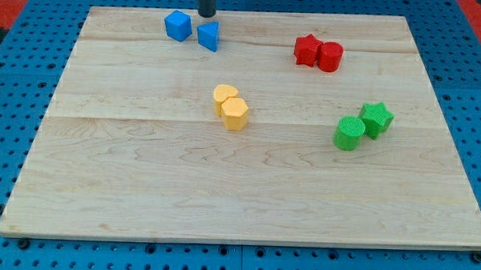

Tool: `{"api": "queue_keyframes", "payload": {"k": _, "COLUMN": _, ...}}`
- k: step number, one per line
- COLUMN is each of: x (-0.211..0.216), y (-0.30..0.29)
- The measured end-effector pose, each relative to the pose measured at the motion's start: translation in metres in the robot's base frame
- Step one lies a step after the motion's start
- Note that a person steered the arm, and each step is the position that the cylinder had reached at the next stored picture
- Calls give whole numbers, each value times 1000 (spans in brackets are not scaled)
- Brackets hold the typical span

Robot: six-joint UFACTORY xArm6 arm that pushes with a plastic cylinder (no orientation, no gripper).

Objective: Slide the blue cube slightly down

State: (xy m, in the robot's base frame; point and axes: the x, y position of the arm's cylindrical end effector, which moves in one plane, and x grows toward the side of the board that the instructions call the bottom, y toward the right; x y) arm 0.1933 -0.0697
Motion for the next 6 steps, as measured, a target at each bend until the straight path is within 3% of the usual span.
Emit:
{"api": "queue_keyframes", "payload": {"k": 3, "x": 1, "y": 15}}
{"api": "queue_keyframes", "payload": {"k": 4, "x": 1, "y": -20}}
{"api": "queue_keyframes", "payload": {"k": 5, "x": 26, "y": -58}}
{"api": "queue_keyframes", "payload": {"k": 6, "x": 66, "y": -41}}
